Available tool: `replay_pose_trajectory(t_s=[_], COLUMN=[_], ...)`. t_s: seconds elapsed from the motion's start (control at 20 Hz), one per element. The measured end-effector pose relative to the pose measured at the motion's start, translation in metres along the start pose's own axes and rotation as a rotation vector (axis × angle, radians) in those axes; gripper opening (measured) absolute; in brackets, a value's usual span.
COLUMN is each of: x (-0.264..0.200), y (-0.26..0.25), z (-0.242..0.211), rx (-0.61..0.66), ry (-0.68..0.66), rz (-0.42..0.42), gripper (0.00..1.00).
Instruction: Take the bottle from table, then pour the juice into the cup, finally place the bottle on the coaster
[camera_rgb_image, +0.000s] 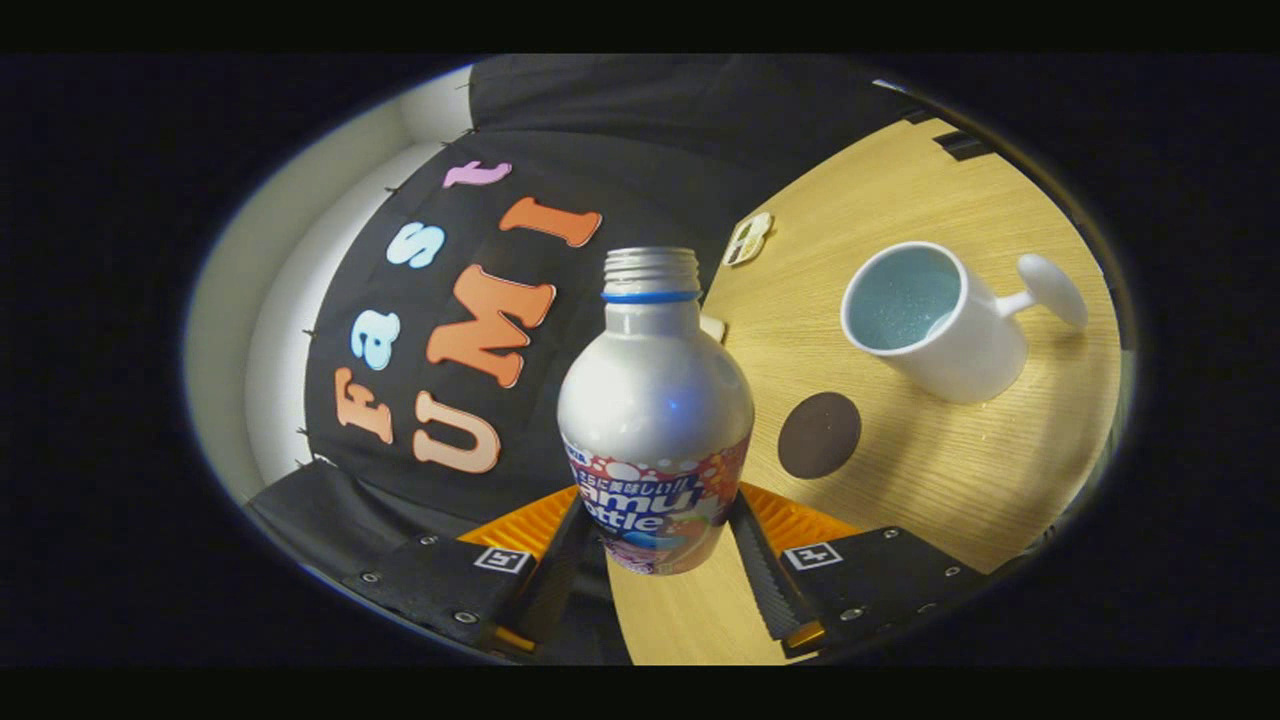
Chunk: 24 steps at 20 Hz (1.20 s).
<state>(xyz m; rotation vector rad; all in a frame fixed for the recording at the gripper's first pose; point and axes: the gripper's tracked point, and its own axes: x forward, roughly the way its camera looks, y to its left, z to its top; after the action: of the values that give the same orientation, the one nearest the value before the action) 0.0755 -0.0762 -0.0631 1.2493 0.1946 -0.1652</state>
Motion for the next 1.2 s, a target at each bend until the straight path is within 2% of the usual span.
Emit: replay_pose_trajectory(t_s=[0.25, 0.6, 1.2], x=[0.002, 0.011, 0.019], y=[0.006, 0.008, 0.016], z=[0.008, 0.012, 0.031], rx=[0.135, 0.320, 0.521], ry=[-0.011, -0.017, -0.039], rz=[0.011, -0.017, -0.031], gripper=[0.77, 0.77, 0.77])
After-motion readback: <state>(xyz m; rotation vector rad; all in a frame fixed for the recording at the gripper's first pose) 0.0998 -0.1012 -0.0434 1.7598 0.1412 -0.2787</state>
